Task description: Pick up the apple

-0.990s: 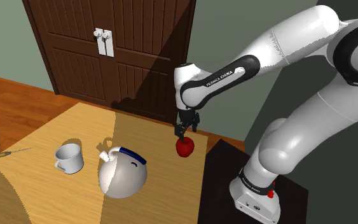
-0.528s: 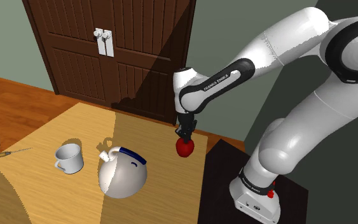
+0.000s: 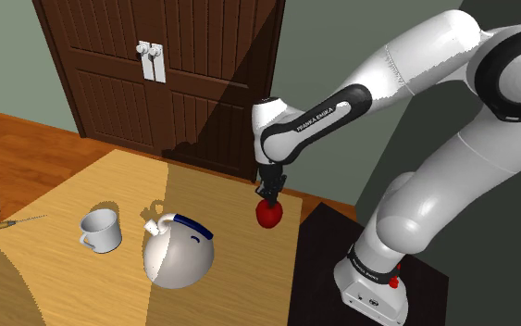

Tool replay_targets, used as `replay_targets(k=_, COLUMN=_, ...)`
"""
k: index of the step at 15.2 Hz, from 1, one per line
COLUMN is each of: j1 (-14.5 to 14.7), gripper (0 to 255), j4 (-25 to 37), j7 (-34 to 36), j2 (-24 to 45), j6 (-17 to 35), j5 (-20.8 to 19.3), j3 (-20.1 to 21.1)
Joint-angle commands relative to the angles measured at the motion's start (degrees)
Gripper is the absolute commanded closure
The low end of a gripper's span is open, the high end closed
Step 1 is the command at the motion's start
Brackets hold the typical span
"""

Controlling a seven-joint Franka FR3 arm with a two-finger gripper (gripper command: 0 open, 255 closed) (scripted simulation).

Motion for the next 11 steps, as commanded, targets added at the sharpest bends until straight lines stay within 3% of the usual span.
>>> replay_targets(k=1, j1=0.0, gripper=255, j4=0.4, j7=-0.1, j2=-1.0, j6=-1.4, j5=0.1, j3=-0.1)
replay_targets(k=11, j1=0.2, gripper=255, j4=3.9, j7=-0.5, j2=-6.8, j6=-10.8, j5=0.4, j3=-0.4)
